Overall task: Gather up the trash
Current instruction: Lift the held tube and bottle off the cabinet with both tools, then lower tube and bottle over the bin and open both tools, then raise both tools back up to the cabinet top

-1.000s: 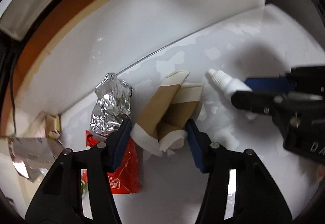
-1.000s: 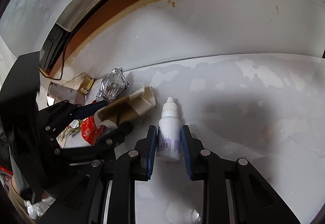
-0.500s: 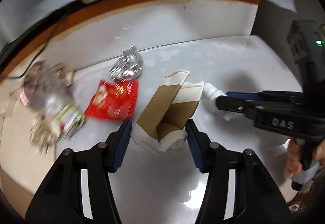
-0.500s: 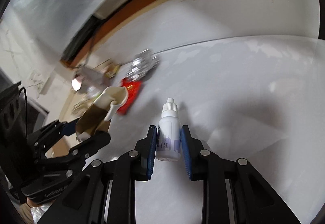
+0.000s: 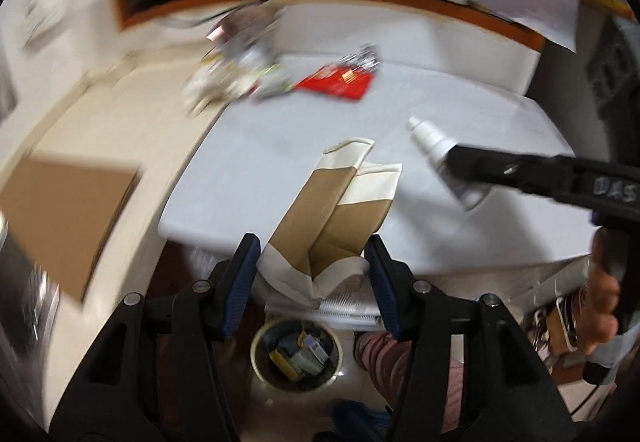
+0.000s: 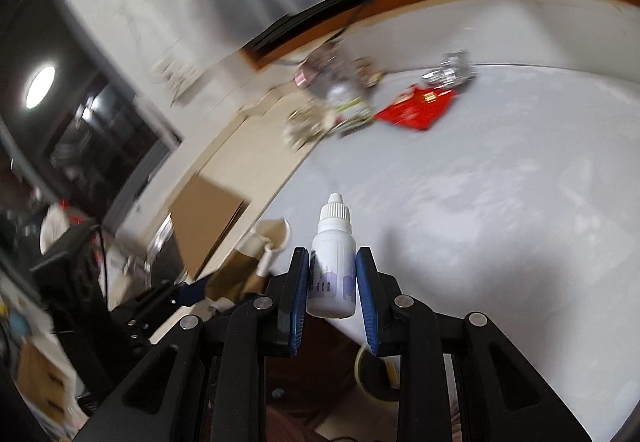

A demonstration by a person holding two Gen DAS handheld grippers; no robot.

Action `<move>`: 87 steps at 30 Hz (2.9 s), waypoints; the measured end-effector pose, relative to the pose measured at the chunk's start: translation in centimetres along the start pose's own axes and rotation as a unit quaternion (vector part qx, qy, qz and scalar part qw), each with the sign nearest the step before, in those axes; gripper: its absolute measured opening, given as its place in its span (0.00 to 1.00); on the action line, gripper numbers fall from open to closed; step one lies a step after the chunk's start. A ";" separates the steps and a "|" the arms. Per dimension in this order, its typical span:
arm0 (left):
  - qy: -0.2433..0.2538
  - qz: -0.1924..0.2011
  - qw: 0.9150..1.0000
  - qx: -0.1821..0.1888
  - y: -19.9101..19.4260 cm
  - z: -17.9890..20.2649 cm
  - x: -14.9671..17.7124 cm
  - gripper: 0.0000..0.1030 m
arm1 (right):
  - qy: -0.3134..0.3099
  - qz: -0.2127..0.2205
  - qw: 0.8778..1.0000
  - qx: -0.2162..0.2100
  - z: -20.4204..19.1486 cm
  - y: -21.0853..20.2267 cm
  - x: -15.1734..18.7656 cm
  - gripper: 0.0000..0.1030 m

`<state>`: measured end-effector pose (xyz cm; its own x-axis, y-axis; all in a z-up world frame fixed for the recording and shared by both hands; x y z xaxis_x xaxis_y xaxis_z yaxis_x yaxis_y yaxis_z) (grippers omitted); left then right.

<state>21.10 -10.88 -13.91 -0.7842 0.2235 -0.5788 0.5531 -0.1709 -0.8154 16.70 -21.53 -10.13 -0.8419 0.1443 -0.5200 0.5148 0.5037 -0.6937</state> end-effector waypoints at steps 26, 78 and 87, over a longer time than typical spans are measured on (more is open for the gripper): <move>-0.185 -0.116 0.976 0.012 9.7 -9.4 20.9 0.49 | -0.152 -0.165 0.970 0.091 -3.4 19.6 17.7 0.22; -0.190 -0.140 0.972 0.010 11.1 -10.1 22.3 0.86 | -0.138 -0.198 0.964 0.109 -0.6 25.1 19.2 0.44; -0.167 -0.073 0.983 -0.003 5.6 -9.4 20.5 0.86 | -0.169 -0.146 0.969 0.108 -4.1 20.2 17.9 0.44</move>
<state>10.78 1.78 -30.38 -0.9031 -0.0827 -0.4214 0.4294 -0.1541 -0.8899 11.35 -5.29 -31.42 -0.8747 -0.2818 -0.3944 0.3161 0.2853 -0.9048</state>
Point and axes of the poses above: each gripper's, at about its wrist camera, not at the fingertips, and y roughly the way its jaws point, z to its right, x to its underside, the point moved 10 cm from there along y, roughly the way its jaws point, and after that the axes turned 6 degrees about -z, right-handed, at the moved point
